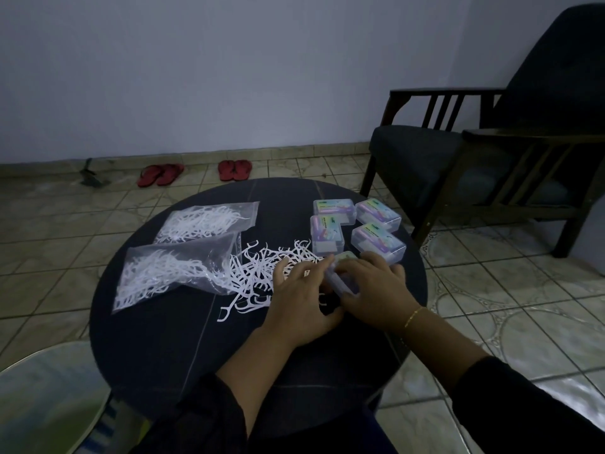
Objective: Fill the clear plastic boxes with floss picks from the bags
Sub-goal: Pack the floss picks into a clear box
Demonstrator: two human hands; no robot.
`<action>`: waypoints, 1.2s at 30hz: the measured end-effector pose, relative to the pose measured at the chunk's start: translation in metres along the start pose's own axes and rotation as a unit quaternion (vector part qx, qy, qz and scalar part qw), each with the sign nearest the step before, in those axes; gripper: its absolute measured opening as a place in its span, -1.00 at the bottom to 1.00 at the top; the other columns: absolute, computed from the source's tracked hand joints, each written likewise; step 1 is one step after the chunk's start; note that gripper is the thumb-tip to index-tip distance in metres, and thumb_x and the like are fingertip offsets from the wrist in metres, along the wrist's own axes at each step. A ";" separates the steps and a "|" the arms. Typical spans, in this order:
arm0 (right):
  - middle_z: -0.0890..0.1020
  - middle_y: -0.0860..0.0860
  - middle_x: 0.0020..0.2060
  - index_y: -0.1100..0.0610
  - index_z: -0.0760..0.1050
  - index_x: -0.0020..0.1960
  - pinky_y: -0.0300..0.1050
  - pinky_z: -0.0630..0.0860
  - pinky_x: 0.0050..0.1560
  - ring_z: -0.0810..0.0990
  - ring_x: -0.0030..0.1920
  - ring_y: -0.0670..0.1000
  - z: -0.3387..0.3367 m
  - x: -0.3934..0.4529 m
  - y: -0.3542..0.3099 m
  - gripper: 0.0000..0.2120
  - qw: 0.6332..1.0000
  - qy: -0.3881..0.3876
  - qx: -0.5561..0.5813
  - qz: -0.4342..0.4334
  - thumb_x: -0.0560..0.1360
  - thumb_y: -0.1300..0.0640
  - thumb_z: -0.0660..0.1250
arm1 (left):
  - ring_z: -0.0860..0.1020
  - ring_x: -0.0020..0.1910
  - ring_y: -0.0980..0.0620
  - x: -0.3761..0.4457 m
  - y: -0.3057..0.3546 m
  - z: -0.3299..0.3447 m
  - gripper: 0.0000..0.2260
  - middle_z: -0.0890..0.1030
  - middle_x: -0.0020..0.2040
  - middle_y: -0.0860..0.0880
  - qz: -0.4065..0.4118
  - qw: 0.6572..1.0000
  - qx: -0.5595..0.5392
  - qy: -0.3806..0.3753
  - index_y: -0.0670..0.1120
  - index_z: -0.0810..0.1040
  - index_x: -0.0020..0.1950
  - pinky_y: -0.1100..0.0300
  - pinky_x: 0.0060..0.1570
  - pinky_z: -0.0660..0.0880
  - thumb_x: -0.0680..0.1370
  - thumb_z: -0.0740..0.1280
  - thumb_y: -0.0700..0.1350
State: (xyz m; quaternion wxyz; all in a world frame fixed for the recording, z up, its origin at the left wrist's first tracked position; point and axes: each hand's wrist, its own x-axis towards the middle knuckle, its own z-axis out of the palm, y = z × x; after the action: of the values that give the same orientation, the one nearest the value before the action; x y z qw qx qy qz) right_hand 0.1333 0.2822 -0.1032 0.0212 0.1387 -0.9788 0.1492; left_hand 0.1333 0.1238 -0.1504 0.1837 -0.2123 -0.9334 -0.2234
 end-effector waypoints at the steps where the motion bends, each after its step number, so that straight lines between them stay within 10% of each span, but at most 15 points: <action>1: 0.39 -0.17 0.32 -0.16 0.33 0.34 0.03 0.12 0.34 0.18 0.41 -0.07 -0.003 0.000 0.000 -0.60 1.000 -0.020 0.007 -0.005 0.51 -0.04 0.25 | 0.35 0.30 0.16 0.000 0.000 0.000 -0.29 0.53 0.17 0.13 -0.007 1.000 -0.002 0.008 0.02 0.27 0.46 0.10 0.40 -0.21 0.36 0.22 0.29; 9: 0.31 -0.11 0.41 -0.08 0.32 0.40 -0.04 0.16 0.45 0.24 0.43 -0.04 -0.011 0.002 0.007 -0.42 0.994 -0.090 0.045 -0.044 0.47 0.33 0.27 | 0.19 0.42 0.08 0.001 -0.004 0.004 -0.21 0.37 0.37 0.06 -0.053 0.998 0.011 0.045 0.00 0.17 0.47 0.10 0.37 -0.10 0.35 0.26 0.35; 14: 0.28 -0.12 0.42 -0.07 0.34 0.38 -0.15 0.25 0.39 0.23 0.43 -0.05 -0.008 -0.002 0.006 -0.50 0.991 -0.094 0.042 -0.086 0.50 0.25 0.29 | -0.02 0.52 0.13 0.003 -0.007 0.007 -0.09 0.23 0.50 0.11 -0.040 0.999 0.018 -0.025 -0.02 -0.08 0.56 0.19 0.35 -0.39 0.38 0.14 0.42; 23: 0.59 0.12 0.11 0.10 0.53 0.15 -0.01 0.52 0.12 0.60 0.12 0.12 0.015 -0.016 0.010 -0.47 0.985 0.019 -0.115 -0.129 0.21 0.16 0.58 | 0.02 0.48 0.18 0.005 -0.003 0.002 -0.14 0.38 0.40 0.21 -0.074 0.997 -0.018 -0.020 -0.05 -0.04 0.56 0.17 0.37 -0.27 0.45 0.29 0.32; 36: 0.13 0.13 0.50 0.10 0.10 0.50 -0.01 -0.05 0.50 0.03 0.52 0.12 0.009 -0.018 -0.001 -0.46 0.975 -0.056 -0.176 -0.126 0.59 0.10 0.19 | 0.10 0.46 0.16 0.006 -0.003 0.000 -0.14 0.42 0.38 0.18 -0.082 0.996 -0.021 -0.021 -0.07 -0.03 0.56 0.19 0.37 -0.21 0.45 0.30 0.29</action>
State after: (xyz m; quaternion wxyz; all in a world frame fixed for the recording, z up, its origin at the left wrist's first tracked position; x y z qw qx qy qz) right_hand 0.1514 0.2833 -0.1125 0.0092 0.2636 -0.9638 -0.0377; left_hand 0.1272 0.1233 -0.1491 0.1408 -0.1439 -0.9463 -0.2529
